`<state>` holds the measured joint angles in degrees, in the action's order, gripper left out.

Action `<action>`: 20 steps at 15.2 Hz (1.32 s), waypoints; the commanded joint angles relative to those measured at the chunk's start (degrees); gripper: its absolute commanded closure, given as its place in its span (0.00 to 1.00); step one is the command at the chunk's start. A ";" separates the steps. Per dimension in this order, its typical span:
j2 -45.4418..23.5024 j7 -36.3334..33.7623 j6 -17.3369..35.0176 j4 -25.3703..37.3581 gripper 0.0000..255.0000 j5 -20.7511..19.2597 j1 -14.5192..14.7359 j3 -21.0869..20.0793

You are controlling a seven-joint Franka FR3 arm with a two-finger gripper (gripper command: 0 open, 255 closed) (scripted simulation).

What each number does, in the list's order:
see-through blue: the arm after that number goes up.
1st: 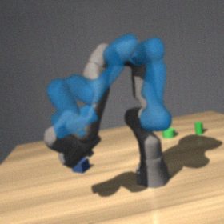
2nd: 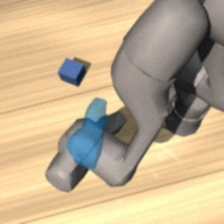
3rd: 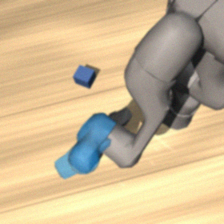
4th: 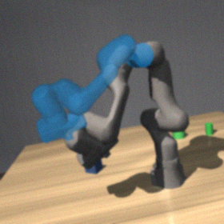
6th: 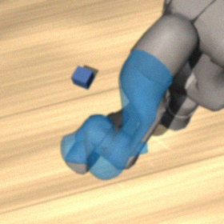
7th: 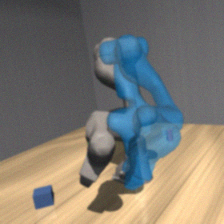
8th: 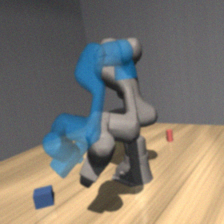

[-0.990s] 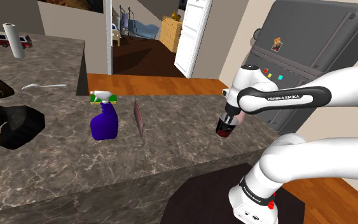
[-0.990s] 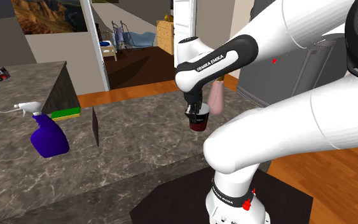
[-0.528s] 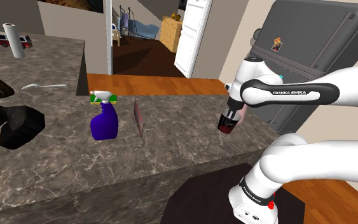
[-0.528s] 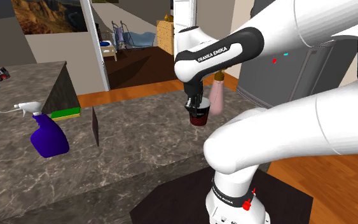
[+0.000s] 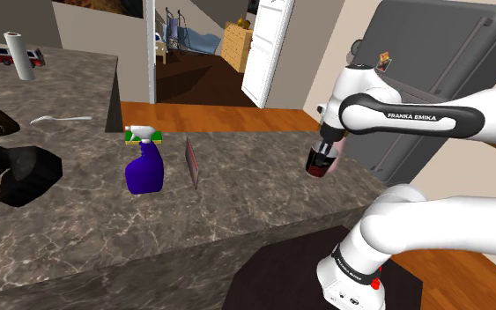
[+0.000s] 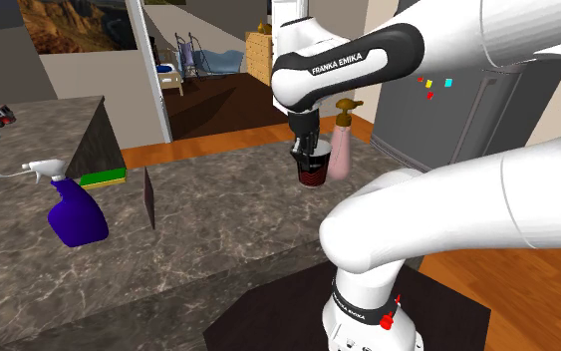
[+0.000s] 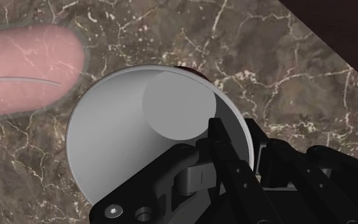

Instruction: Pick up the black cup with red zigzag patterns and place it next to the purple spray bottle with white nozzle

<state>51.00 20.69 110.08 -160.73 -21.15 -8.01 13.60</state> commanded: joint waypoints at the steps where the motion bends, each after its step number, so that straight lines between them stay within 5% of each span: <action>1: 0.37 0.26 -1.75 1.38 1.00 0.48 0.20 -0.37; 20: 0.33 2.71 -15.94 15.80 1.00 3.61 1.33 -3.10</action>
<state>51.10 23.33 94.98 -145.53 -17.70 -6.70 10.72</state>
